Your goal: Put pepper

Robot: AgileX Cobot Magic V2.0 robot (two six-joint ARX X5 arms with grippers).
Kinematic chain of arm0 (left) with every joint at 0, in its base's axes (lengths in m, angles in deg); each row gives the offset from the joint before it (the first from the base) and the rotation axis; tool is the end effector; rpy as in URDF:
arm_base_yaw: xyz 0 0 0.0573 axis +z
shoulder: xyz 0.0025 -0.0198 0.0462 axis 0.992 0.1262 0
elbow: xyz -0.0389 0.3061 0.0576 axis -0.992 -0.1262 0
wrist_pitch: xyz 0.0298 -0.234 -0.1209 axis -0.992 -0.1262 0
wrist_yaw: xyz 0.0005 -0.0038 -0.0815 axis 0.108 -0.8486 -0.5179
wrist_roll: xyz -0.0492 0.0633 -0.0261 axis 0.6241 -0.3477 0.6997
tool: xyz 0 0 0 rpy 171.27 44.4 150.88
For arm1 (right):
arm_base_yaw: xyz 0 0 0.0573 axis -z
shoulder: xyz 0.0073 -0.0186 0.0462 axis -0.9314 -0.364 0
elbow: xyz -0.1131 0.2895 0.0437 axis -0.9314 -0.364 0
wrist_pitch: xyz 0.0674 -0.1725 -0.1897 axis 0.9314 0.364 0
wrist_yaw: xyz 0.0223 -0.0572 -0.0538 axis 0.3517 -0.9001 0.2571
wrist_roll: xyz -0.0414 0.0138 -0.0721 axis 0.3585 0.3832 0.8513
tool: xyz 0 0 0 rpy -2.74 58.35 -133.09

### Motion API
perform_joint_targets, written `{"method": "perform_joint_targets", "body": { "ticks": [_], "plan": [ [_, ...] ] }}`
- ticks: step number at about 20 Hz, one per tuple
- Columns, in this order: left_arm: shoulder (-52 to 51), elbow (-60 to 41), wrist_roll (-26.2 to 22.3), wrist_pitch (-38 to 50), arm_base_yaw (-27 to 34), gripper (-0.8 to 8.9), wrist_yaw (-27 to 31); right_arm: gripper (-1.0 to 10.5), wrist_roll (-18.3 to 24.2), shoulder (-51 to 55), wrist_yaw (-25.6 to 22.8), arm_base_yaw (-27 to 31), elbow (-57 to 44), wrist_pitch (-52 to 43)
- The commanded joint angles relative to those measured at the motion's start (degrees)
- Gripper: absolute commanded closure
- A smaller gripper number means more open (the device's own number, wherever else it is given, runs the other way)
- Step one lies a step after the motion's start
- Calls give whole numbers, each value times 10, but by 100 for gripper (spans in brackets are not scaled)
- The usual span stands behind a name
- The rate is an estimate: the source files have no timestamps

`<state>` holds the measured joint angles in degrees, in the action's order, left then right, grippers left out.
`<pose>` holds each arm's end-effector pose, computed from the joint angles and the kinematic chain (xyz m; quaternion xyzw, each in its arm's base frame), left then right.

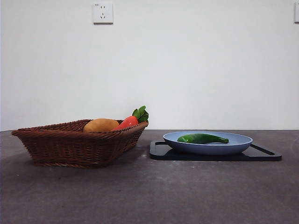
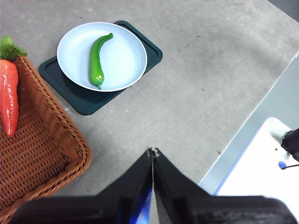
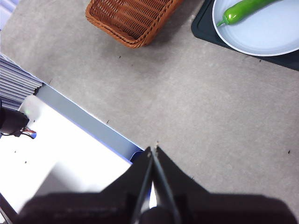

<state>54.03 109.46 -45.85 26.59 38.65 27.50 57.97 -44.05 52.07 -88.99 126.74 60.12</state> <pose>0.1556 -0.1638 0.4255 0.0573 0.3409 -0.3925 0.8523 0.1020 0.0684 0.4053 0.0131 0.4422 0.3372 0.8310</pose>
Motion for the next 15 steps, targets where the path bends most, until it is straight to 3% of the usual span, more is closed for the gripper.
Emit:
{"method": "perform_joint_targets", "body": {
  "ticks": [1, 2, 4, 7, 11, 15],
  "plan": [
    [4, 13, -6, 24, -1, 806, 3, 935, 5, -4, -1, -3, 11, -6],
    [-1, 13, -6, 29, 6, 806, 1, 935, 5, -4, -1, -3, 11, -6],
    [-11, 12, -61, 51, 24, 806, 3, 935, 5, -4, -1, -3, 11, -6],
    [-51, 11, -121, 150, 83, 806, 1, 935, 5, -4, -1, -3, 11, -6],
    [-131, -5, -127, 240, 211, 806, 1, 935, 5, -4, -1, -3, 11, -6],
    [-250, -134, -127, 356, 332, 806, 2, 935, 5, -4, -1, -3, 11, -6]
  ]
}}
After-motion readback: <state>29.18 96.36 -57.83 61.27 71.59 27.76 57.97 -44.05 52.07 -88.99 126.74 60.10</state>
